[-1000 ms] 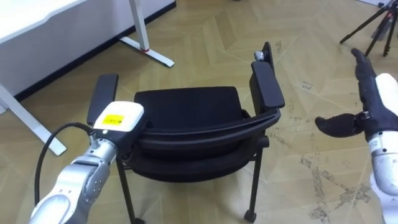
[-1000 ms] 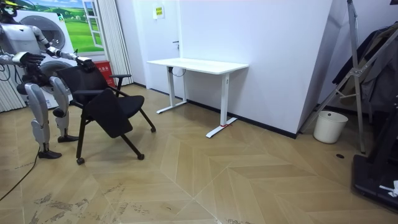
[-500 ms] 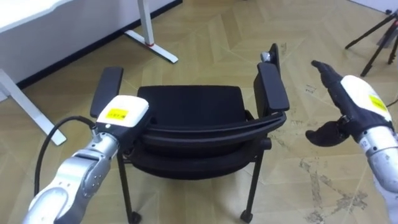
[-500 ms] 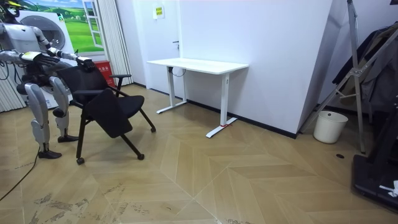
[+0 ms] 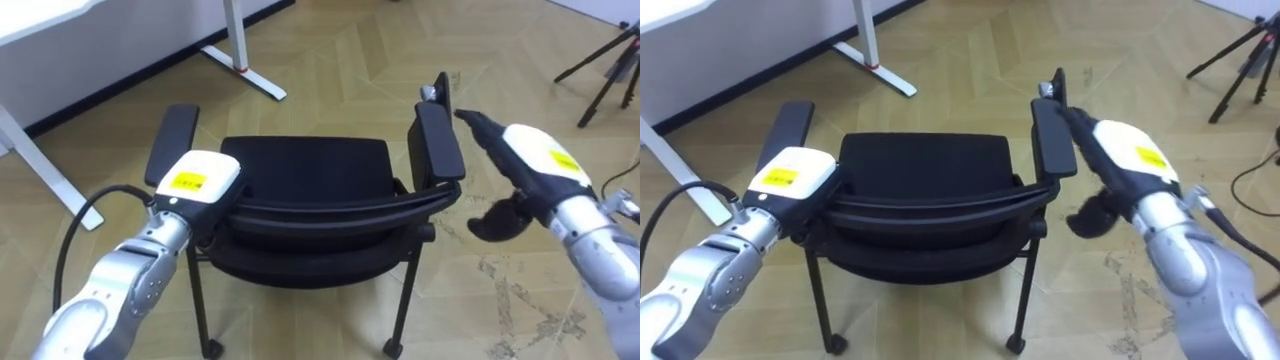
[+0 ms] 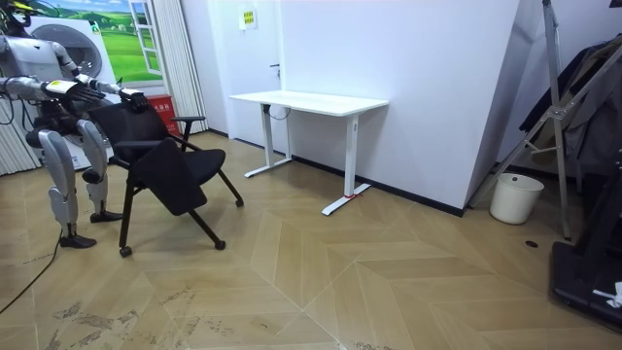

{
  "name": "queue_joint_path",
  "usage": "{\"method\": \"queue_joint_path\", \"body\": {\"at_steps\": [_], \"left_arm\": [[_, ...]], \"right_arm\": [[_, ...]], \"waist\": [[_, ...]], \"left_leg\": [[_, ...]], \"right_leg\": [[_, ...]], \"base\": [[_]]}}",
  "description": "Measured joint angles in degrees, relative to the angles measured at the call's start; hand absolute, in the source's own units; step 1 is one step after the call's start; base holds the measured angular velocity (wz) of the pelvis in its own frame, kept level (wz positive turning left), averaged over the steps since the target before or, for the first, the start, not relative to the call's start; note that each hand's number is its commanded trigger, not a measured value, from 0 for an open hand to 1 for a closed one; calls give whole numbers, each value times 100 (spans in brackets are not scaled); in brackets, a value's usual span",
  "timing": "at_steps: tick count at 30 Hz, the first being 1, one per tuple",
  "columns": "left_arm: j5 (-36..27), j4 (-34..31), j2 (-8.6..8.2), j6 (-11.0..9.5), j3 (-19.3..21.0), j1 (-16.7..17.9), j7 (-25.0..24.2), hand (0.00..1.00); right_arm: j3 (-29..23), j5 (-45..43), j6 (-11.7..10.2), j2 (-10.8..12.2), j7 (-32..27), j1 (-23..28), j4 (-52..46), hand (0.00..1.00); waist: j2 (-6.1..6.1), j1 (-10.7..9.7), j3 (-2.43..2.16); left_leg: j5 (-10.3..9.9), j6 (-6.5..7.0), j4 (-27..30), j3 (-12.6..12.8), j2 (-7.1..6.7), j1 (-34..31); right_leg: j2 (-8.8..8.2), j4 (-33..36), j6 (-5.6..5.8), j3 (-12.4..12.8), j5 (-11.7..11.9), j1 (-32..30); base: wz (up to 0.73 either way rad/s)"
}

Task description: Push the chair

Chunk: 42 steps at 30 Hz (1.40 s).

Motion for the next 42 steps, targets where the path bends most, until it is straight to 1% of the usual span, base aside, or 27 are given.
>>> {"method": "queue_joint_path", "body": {"at_steps": [2,4,5,10,12,14,17,19,22,24,26,29,34,37,39,41,42], "left_arm": [[-3,-5,16,0,-54,-58,0,100],[-3,11,24,0,-150,-153,0,100],[-1,19,26,-1,-187,-193,0,100],[1,15,38,-16,-207,-239,0,100],[5,19,38,-15,-220,-257,0,100],[4,29,38,-15,-264,-298,0,100],[-14,90,36,-12,-417,-420,12,100],[-40,141,33,-12,-476,-436,77,100],[-83,328,-18,-14,-641,-574,170,100],[-78,345,-54,-14,-668,-607,194,100],[-85,342,-63,-17,-688,-626,217,100],[-85,346,-77,-50,-711,-644,280,100],[-78,357,-81,-79,-757,-657,355,100],[-80,373,-82,-78,-790,-677,381,100],[-78,437,-129,-55,-807,-719,373,100],[-71,493,-177,-42,-813,-750,342,100],[-71,523,-191,-11,-849,-779,323,100]], "right_arm": [[149,11,-5,0,14,-129,-1,0],[200,-7,2,-1,74,-155,0,0],[220,-87,4,-1,129,-160,0,0],[387,-166,52,14,239,-169,1,0],[592,-288,126,32,294,-224,-1,0],[749,-333,124,36,386,-277,-1,0],[987,-332,125,36,486,-337,-1,0],[1196,-320,121,46,493,-409,0,0],[1484,-332,109,62,498,-470,52,0],[1590,-363,108,75,530,-474,112,0],[1698,-384,112,76,601,-501,201,0],[1808,-554,110,77,689,-529,363,0],[1938,-910,109,87,684,-674,541,0],[1971,-991,99,93,589,-677,637,0],[1981,-993,51,122,435,-697,833,0],[1987,-987,43,146,323,-698,941,0],[1986,-974,44,169,237,-690,1001,0]], "waist": [[-25,41,14],[-49,129,28],[-61,154,32],[-77,159,37],[-73,160,35],[-71,175,34],[-69,296,33],[-62,326,34],[3,434,39],[17,439,48],[34,450,46],[72,455,60],[88,490,54],[80,489,50],[74,468,48],[77,458,49],[85,440,48]], "left_leg": [[2,-4,8,-4,5,-4],[3,-4,9,-5,9,-10],[3,-5,18,-49,10,-32],[13,-23,39,-108,27,-110],[18,-31,43,-134,31,-134],[19,-32,51,-149,33,-148],[19,-32,74,-154,36,-143],[19,-32,87,-162,36,-121],[19,-32,80,-183,36,-103],[20,-35,84,-240,36,-158],[23,-39,88,-274,33,-204],[26,-45,86,-323,32,-233],[31,-51,83,-363,32,-212],[31,-51,90,-405,30,-213],[31,-51,119,-446,30,-215],[31,-51,140,-460,27,-217],[30,-51,150,-474,27,-239]], "right_leg": [[3,-2,-2,2,1,-6],[5,-6,-5,-2,3,-10],[6,-16,-9,-22,6,-10],[19,-19,-14,-105,8,-12],[23,-20,-14,-137,9,-19],[23,-21,-15,-154,9,-20],[24,-24,-16,-160,10,-20],[24,-33,-16,-170,10,-1],[23,-35,-16,-223,10,36],[23,-36,-16,-287,10,35],[24,-36,-16,-297,10,7],[27,-38,-16,-332,10,-2],[28,-40,-16,-348,10,-4],[29,-40,-16,-372,10,12],[29,-41,-17,-428,10,41],[29,-49,-17,-443,10,72],[29,-53,-17,-490,10,92]], "base": [[0],[0],[10],[8],[6],[4],[1],[0],[2],[13],[11],[7],[1],[5],[8],[9],[13]]}}
